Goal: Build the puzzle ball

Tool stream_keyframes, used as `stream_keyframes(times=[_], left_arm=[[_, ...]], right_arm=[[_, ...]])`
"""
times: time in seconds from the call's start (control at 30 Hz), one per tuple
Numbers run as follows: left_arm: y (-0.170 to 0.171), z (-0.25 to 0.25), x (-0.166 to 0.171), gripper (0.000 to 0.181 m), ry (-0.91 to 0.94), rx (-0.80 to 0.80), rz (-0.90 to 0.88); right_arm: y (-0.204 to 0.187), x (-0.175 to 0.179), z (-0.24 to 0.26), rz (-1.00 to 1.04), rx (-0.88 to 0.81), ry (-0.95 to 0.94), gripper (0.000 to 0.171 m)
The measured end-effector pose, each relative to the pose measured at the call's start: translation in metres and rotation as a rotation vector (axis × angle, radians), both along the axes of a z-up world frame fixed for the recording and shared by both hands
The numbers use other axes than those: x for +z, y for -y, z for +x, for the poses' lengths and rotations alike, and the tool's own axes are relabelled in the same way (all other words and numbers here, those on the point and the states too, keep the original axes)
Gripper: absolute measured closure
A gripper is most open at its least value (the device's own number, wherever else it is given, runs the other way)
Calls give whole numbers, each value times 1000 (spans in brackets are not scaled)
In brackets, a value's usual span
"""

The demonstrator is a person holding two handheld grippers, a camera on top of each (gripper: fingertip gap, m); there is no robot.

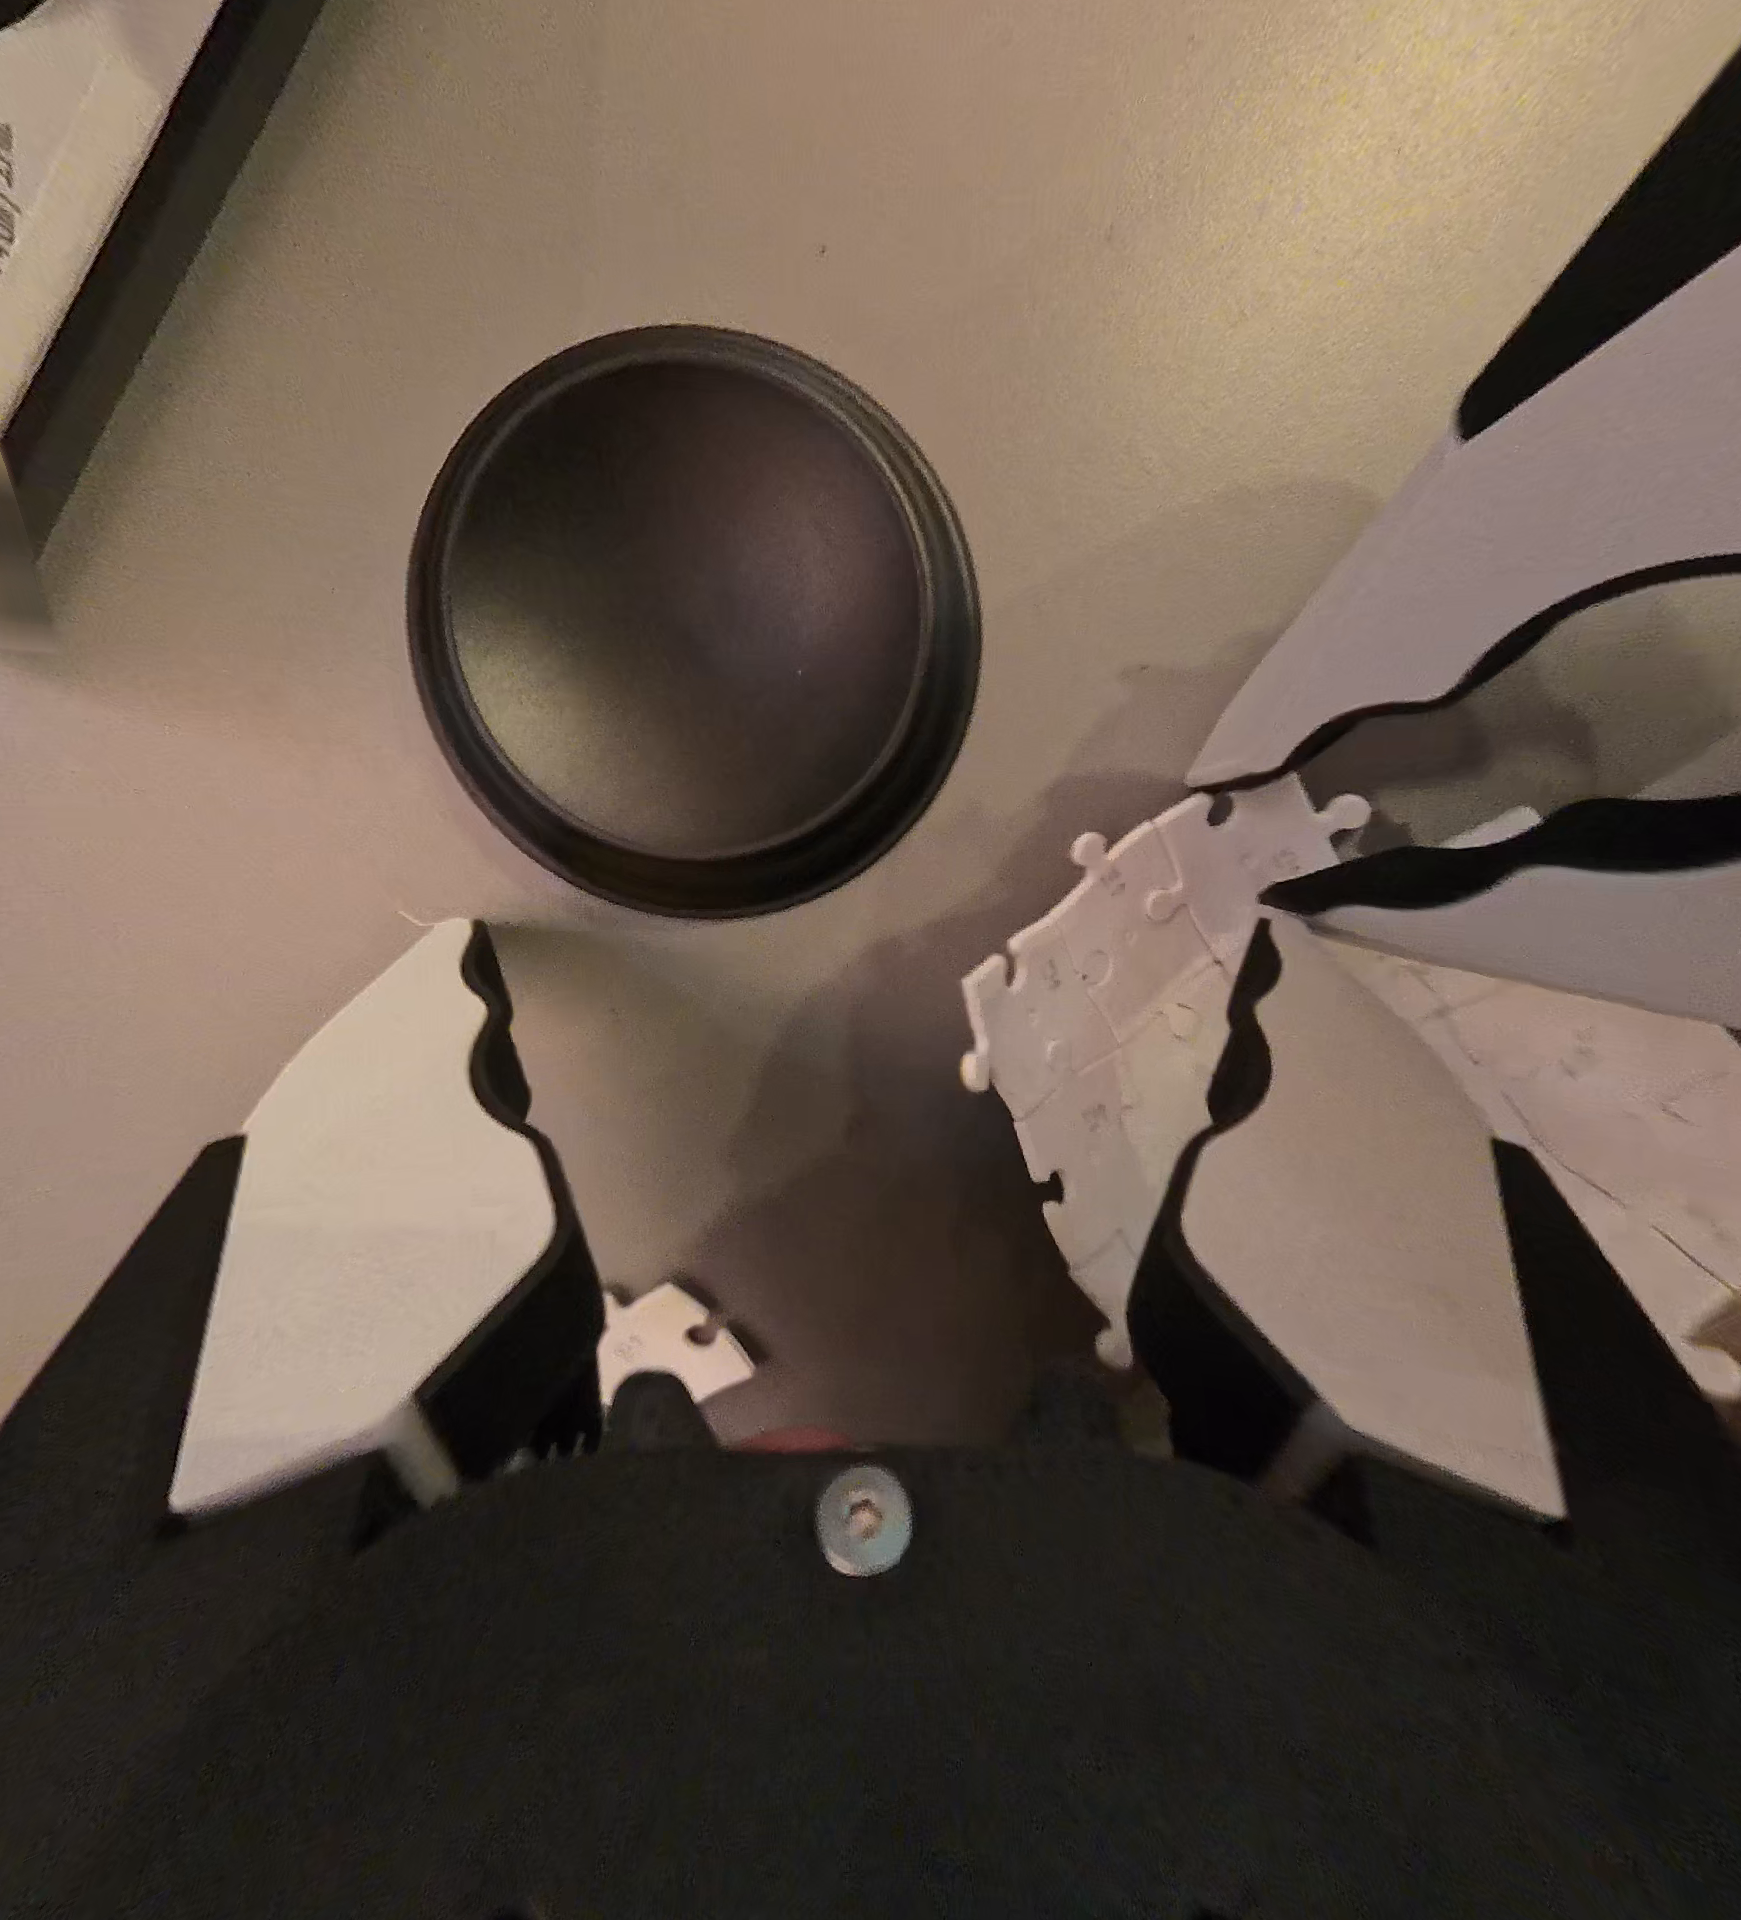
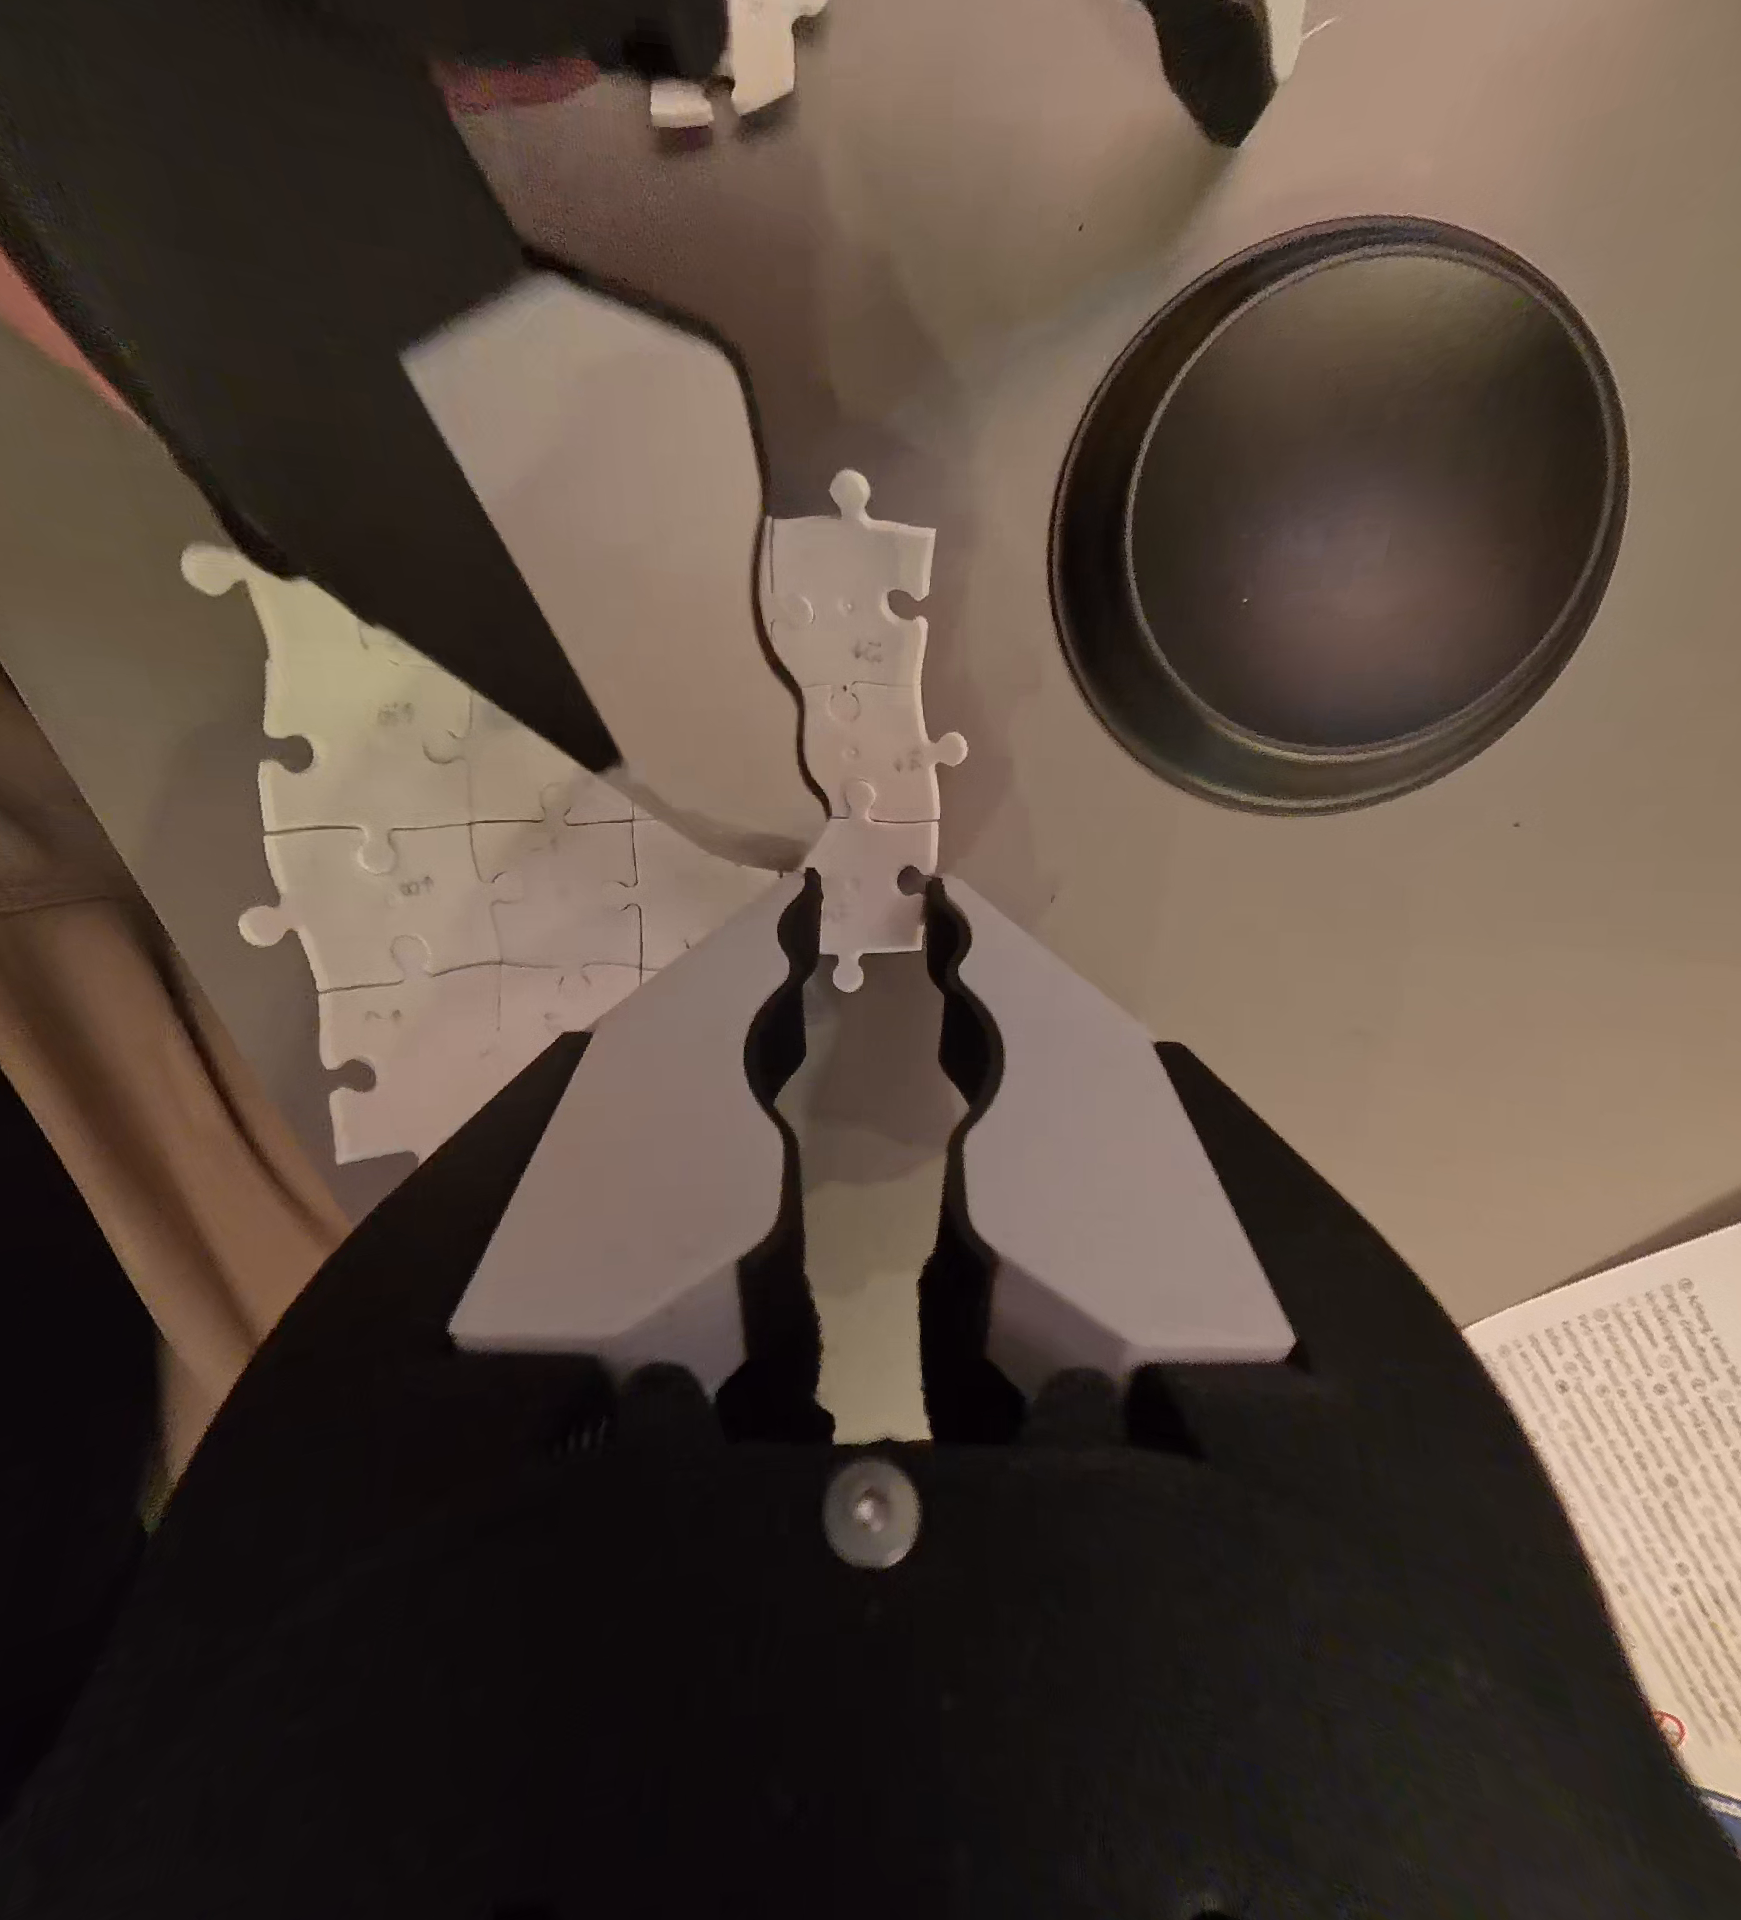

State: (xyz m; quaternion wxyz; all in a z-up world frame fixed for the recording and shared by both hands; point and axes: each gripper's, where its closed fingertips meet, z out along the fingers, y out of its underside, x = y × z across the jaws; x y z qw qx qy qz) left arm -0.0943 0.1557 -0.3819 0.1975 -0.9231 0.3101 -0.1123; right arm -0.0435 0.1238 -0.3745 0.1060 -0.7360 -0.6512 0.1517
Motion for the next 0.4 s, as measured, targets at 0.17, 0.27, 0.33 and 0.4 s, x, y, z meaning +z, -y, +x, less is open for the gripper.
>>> stream_keyframes(times=[0.17, 0.27, 0.33, 0.4], left_arm=[[1, -15, 5, 59, 46, 31, -29], [1, -20, 5, 58, 19, 24, -30], [1, -18, 3, 57, -16, 7, -26], [-2, -17, 5, 55, -27, 8, -17]], right_arm=[[0, 0, 0, -1, 5, -4, 153], [0, 0, 0, -8, 3, -2, 153], [0, 0, -1, -7, -2, -1, 153], [0, 0, -1, -20, -8, 9, 153]])
